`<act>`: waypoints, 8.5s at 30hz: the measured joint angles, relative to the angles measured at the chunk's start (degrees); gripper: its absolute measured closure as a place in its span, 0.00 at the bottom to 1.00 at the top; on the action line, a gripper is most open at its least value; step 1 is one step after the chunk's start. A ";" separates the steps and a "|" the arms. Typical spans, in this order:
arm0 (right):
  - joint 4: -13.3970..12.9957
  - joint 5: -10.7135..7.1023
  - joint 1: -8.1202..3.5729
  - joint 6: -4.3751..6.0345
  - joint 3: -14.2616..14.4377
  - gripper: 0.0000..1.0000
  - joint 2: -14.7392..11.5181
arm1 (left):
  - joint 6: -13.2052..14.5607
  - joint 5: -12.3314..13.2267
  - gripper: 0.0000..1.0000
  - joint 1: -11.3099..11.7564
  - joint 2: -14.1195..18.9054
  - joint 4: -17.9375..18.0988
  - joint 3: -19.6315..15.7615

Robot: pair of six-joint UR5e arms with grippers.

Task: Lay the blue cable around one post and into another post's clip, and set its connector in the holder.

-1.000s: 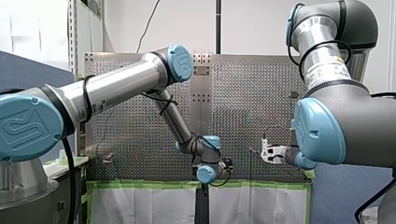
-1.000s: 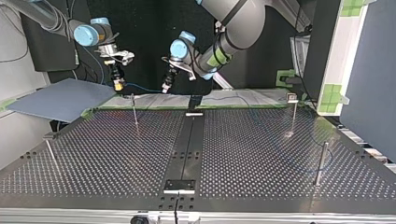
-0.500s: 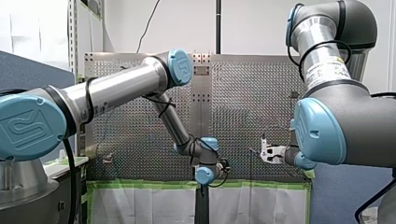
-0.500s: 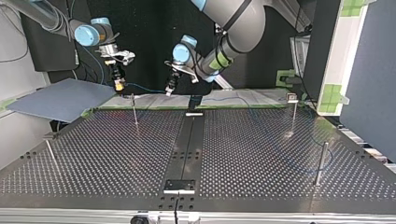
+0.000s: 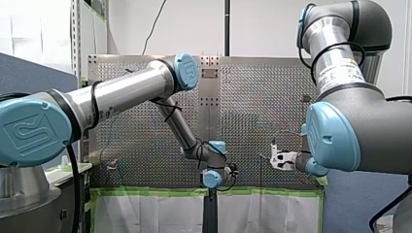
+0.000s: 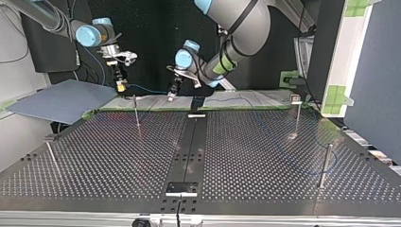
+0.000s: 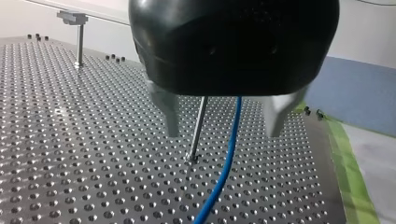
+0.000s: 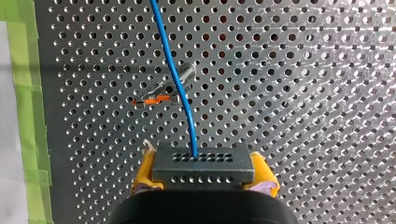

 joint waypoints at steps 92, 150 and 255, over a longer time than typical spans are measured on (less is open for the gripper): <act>-0.88 3.86 0.31 -0.25 1.59 0.99 1.05 | 6.24 3.10 1.00 -3.39 0.09 -0.71 0.45; 0.56 2.34 -5.18 2.66 -5.91 0.99 7.46 | 3.85 -0.17 1.00 -6.20 -0.07 -5.80 6.10; 7.08 2.44 -7.46 3.41 -14.69 0.99 8.51 | 1.12 3.62 1.00 -1.76 -2.00 -9.30 12.62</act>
